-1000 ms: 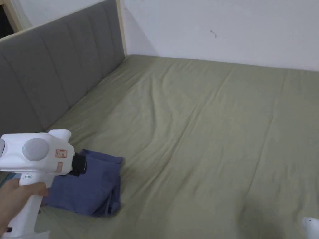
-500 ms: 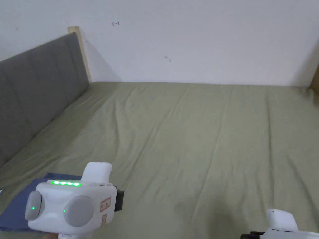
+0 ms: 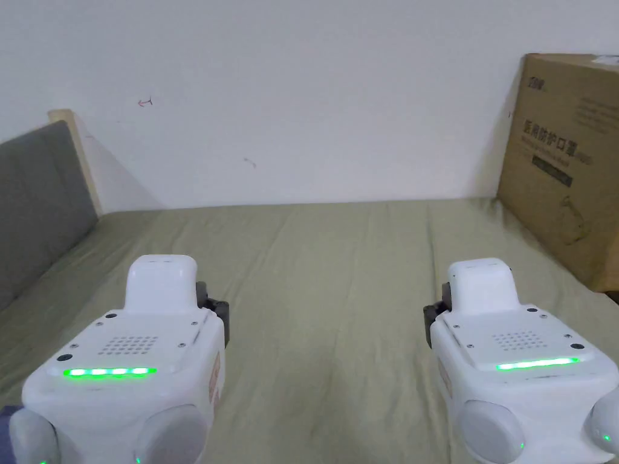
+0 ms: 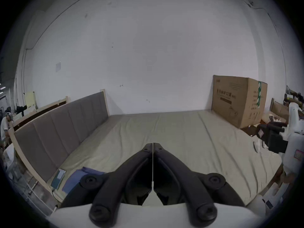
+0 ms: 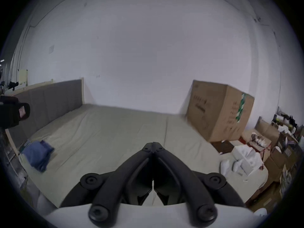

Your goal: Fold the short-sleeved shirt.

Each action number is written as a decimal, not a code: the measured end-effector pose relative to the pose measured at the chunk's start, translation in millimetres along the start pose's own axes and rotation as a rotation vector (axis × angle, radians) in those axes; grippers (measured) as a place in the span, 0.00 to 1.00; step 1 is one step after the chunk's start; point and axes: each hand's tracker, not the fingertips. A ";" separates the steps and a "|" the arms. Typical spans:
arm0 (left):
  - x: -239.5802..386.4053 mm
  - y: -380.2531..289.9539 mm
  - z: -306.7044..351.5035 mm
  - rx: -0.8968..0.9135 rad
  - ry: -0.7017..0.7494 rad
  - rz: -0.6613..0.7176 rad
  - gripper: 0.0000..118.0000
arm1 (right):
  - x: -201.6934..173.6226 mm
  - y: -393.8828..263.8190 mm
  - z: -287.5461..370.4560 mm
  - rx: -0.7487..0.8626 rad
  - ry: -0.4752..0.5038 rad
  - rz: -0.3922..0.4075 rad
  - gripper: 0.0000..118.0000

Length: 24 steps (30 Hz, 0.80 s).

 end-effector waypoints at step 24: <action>15.0 -7.4 25.3 0.069 0.017 -0.024 0.98 | 6.4 6.9 35.5 0.100 -0.054 -0.109 1.00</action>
